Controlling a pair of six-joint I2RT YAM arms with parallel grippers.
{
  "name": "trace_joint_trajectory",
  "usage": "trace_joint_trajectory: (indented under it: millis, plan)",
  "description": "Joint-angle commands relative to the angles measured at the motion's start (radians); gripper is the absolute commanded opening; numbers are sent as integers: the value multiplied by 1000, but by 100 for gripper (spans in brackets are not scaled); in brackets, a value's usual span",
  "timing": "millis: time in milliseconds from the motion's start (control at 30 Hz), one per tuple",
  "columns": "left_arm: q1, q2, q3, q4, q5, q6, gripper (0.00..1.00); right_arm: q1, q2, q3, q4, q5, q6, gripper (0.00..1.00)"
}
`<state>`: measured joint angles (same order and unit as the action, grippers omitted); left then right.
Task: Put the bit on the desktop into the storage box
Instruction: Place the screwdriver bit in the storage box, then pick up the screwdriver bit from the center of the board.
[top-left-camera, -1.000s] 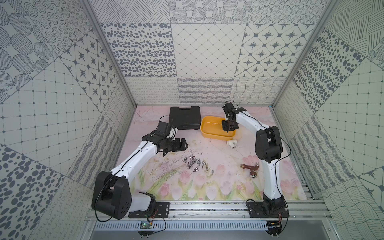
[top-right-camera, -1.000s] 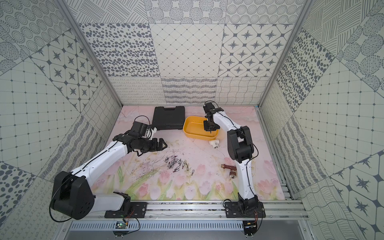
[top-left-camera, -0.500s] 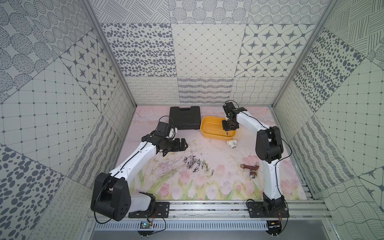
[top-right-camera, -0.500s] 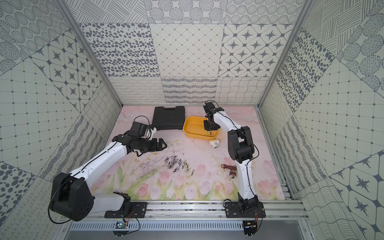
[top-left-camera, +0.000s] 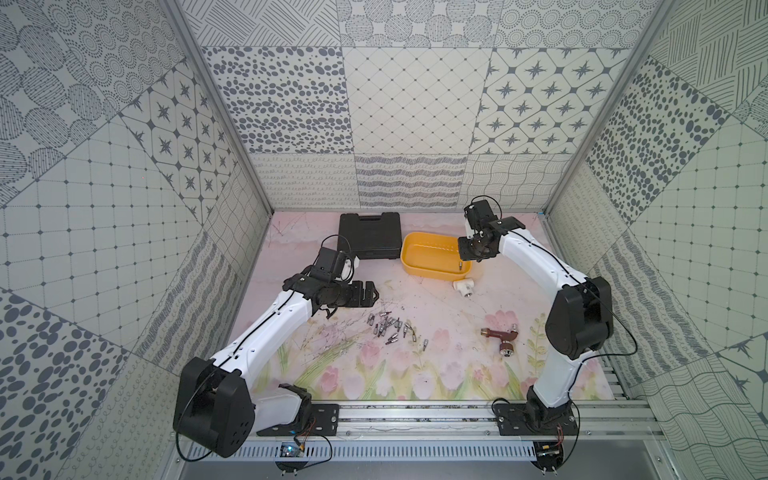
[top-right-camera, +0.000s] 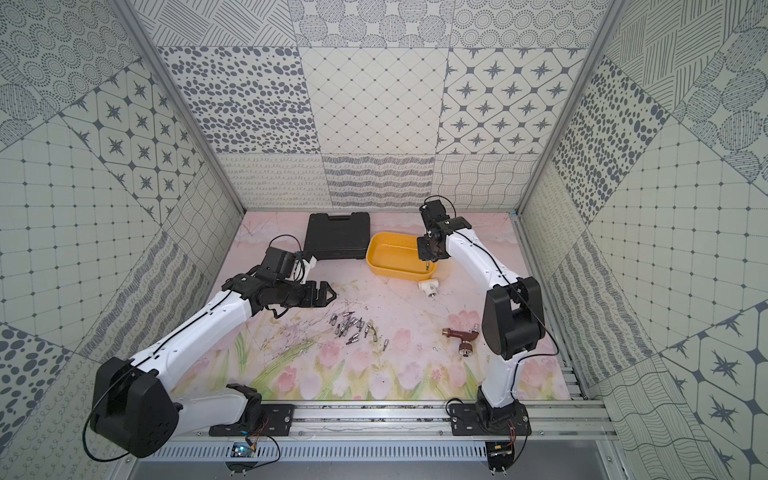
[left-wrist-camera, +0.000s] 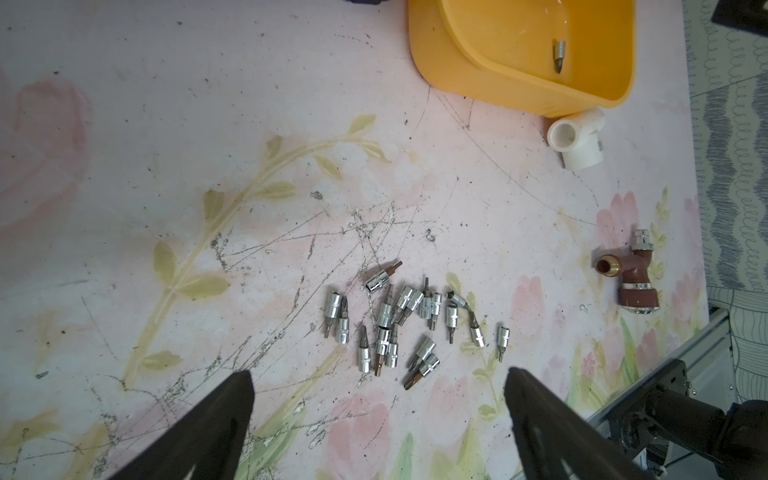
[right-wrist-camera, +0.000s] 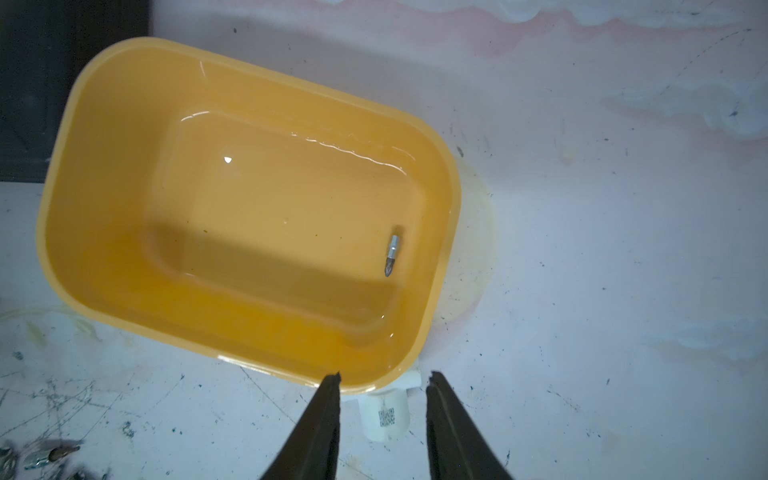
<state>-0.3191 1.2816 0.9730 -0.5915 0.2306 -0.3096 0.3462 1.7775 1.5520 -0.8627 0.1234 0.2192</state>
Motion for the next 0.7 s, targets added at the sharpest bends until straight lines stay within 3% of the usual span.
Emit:
trace_joint_trajectory:
  millis: [0, 200, 367, 667]
  plan:
    - [-17, 2, 6, 7, -54, 46, 99, 7, -124, -126, 80, -39, 57, 40]
    - [-18, 33, 17, 8, -77, 44, 99, 90, -302, -309, 88, -5, 133, 46]
    - [-16, 63, 18, 4, -84, 37, 99, 239, -385, -431, 87, 1, 241, 50]
    - [-16, 82, 18, 3, -96, 30, 99, 526, -314, -490, 82, 1, 435, 53]
